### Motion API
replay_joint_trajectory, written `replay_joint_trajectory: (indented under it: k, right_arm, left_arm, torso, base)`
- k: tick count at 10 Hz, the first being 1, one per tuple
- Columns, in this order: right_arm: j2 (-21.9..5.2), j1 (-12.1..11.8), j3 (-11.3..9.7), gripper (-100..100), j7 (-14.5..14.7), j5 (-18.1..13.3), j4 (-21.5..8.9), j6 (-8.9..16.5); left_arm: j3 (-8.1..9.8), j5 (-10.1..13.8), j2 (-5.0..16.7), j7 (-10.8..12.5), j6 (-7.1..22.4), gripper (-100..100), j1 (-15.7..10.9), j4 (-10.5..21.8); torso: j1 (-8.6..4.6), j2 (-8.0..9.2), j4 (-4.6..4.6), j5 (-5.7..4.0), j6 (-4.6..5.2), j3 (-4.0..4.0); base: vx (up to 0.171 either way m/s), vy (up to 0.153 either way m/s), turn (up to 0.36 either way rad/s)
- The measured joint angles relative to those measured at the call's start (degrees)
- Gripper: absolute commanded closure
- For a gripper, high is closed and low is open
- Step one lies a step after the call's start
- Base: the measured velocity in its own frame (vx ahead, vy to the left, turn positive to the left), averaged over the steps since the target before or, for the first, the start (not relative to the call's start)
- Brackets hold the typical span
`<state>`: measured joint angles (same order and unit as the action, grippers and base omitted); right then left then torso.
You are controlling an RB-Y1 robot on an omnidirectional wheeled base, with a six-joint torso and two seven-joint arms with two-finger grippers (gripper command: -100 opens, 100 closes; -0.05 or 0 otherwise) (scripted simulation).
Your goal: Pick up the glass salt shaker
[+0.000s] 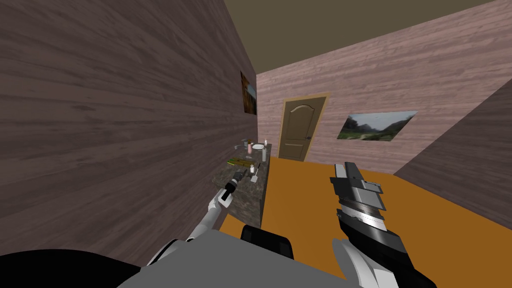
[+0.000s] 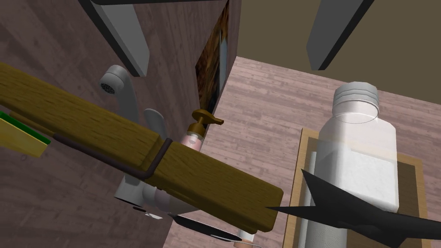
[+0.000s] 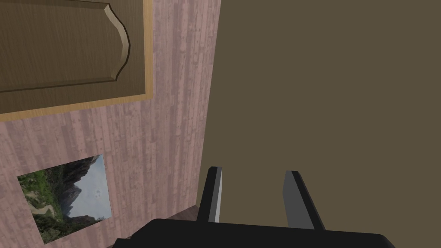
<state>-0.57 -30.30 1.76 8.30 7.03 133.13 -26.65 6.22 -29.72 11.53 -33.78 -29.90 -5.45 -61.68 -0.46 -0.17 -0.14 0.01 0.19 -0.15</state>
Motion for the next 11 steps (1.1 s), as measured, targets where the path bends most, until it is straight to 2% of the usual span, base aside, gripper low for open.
replay_joint_trajectory:
  k: [1, 2, 3, 7, 9, 11]
  right_arm:
    - [0.00, 0.00, 0.00, 0, 0.00, 0.00, 0.00, 0.00]
    - [-0.01, 0.00, 0.01, 0, 0.00, 0.00, 0.00, 0.00]
    - [-0.01, 0.00, 0.01, 0, 0.00, 0.00, 0.00, 0.00]
    - [-0.01, 0.00, 0.01, 0, 0.00, 0.00, 0.00, 0.00]
    - [-0.01, 0.00, 0.01, 0, 0.00, 0.00, 0.00, 0.00]
    - [0.00, 0.01, 0.01, 0, 0.00, 0.00, 0.00, 0.00]
  left_arm:
    - [0.08, -0.01, -0.07, -0.08, 0.21, 0, -0.10, 0.10]
    - [0.07, -0.01, -0.06, -0.07, 0.19, -100, -0.09, 0.09]
    - [0.07, -0.01, -0.07, -0.07, 0.19, 100, -0.09, 0.09]
    - [0.07, -0.01, -0.07, -0.07, 0.19, 100, -0.09, 0.09]
    - [0.07, -0.01, -0.07, -0.07, 0.19, -100, -0.09, 0.09]
    - [1.13, -1.35, 0.03, -0.34, 0.50, -100, -1.73, -0.90]
  torso:
    - [0.16, 0.01, 0.00, 0.03, 0.00, 0.00]
    - [0.28, 0.03, 0.00, 0.06, -0.01, 0.01]
    - [0.32, 0.03, 0.00, 0.07, -0.01, 0.02]
    - [0.35, 0.04, 0.00, 0.08, -0.01, 0.02]
    - [0.35, 0.04, 0.00, 0.08, -0.01, 0.02]
    - [0.17, 0.29, 0.06, 0.04, -0.03, 0.16]
  base:
    - [0.001, -0.008, -0.002]
    - [0.000, 0.000, 0.000]
    - [0.000, 0.000, 0.000]
    - [0.000, 0.000, 0.000]
    - [-0.017, -0.009, 0.135]
    - [-0.096, -0.063, 0.242]
